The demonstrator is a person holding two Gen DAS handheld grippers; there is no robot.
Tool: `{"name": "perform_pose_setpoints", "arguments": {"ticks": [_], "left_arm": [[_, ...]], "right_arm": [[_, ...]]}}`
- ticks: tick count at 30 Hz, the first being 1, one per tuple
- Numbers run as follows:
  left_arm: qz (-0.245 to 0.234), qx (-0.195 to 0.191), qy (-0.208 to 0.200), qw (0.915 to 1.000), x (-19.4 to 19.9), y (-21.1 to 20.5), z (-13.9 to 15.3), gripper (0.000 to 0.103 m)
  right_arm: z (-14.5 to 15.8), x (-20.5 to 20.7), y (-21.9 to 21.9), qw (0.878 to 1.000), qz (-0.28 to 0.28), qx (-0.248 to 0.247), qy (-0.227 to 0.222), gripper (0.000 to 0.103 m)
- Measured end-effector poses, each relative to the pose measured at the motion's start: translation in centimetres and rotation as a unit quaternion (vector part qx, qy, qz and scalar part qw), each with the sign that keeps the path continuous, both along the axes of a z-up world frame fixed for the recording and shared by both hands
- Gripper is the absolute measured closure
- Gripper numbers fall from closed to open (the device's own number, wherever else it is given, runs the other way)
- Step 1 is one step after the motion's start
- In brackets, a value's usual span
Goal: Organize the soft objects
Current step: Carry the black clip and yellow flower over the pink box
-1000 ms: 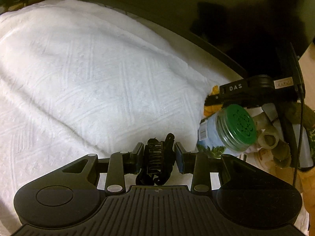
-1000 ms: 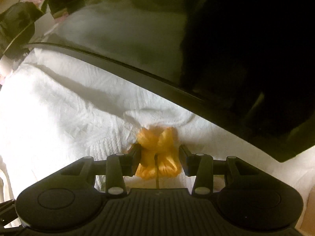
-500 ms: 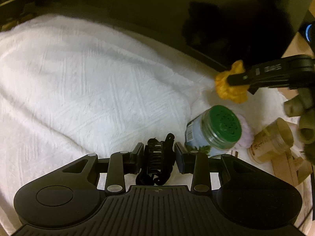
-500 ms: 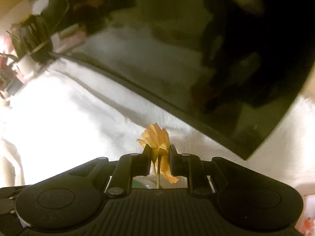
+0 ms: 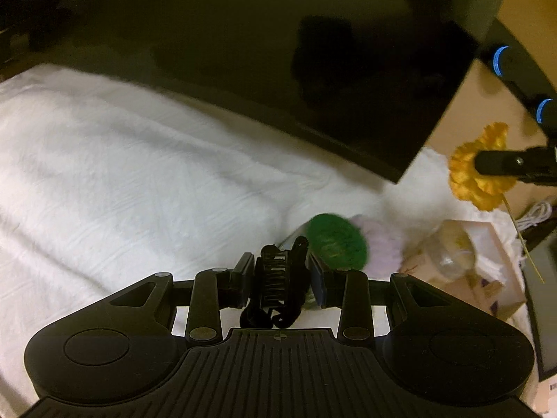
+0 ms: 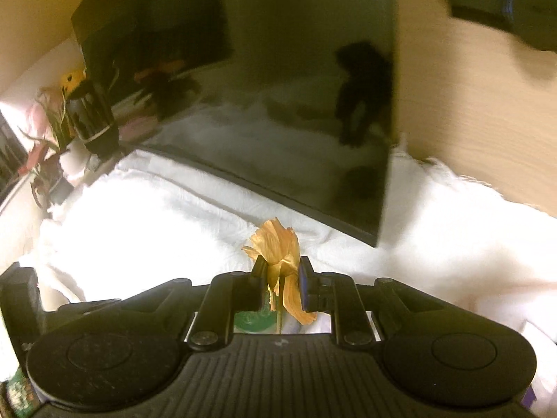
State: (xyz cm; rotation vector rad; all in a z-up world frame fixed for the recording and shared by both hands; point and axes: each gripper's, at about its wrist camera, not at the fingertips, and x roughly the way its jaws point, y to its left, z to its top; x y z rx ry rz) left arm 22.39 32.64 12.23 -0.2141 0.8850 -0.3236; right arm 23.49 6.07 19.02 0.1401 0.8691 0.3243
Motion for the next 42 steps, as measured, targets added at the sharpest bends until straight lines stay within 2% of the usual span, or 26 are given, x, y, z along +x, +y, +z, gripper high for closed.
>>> {"name": "perform_pose_setpoints", "arguments": {"ticks": [6, 12, 15, 19, 22, 25, 28, 32, 35, 39, 42], "left_arm": [[-0.049, -0.025, -0.026, 0.9981, 0.5, -3.9, 1.7, 0.065], [-0.105, -0.054, -0.028, 0.9926, -0.1, -9.0, 2.4, 0.065], [-0.138, -0.062, -0.027, 0.9881, -1.3, -12.7, 2.7, 0.065], [-0.177, -0.066, -0.029, 0.9816, -3.1, -18.2, 2.9, 0.065], [-0.206, -0.077, -0.006, 0.9755, -4.2, -22.6, 2.3, 0.065], [-0.235, -0.068, 0.010, 0.9696, -5.1, -27.2, 1.2, 0.065], [-0.239, -0.074, 0.036, 0.9674, -5.2, -29.7, -0.3, 0.065], [-0.216, -0.078, 0.053, 0.9718, -4.7, -32.3, -2.0, 0.065], [-0.204, -0.072, 0.048, 0.9752, -4.2, -33.2, -2.9, 0.064], [-0.220, -0.046, 0.055, 0.9728, -3.3, -35.6, -4.6, 0.064], [-0.223, 0.006, 0.069, 0.9724, -2.5, -36.9, -6.3, 0.064]], "right_arm": [[1.4, -2.4, -4.1, 0.998, -0.062, -0.016, -0.013, 0.086], [2.4, -4.9, -9.2, 0.994, -0.106, -0.023, -0.026, 0.085], [2.5, -6.8, -12.4, 0.992, -0.118, -0.017, -0.036, 0.085], [1.8, -9.2, -16.2, 0.990, -0.120, -0.032, -0.060, 0.085], [0.8, -10.4, -19.5, 0.989, -0.130, -0.028, -0.060, 0.085], [-0.2, -11.8, -22.7, 0.987, -0.140, -0.034, -0.065, 0.085], [-1.8, -12.1, -25.2, 0.988, -0.146, -0.023, -0.053, 0.085], [-3.8, -12.6, -27.2, 0.988, -0.148, -0.006, -0.047, 0.085], [-5.3, -12.3, -28.1, 0.988, -0.148, 0.001, -0.044, 0.085], [-7.0, -10.8, -28.6, 0.988, -0.150, 0.014, -0.039, 0.085], [-8.1, -9.5, -28.7, 0.988, -0.149, 0.017, -0.037, 0.085]]}}
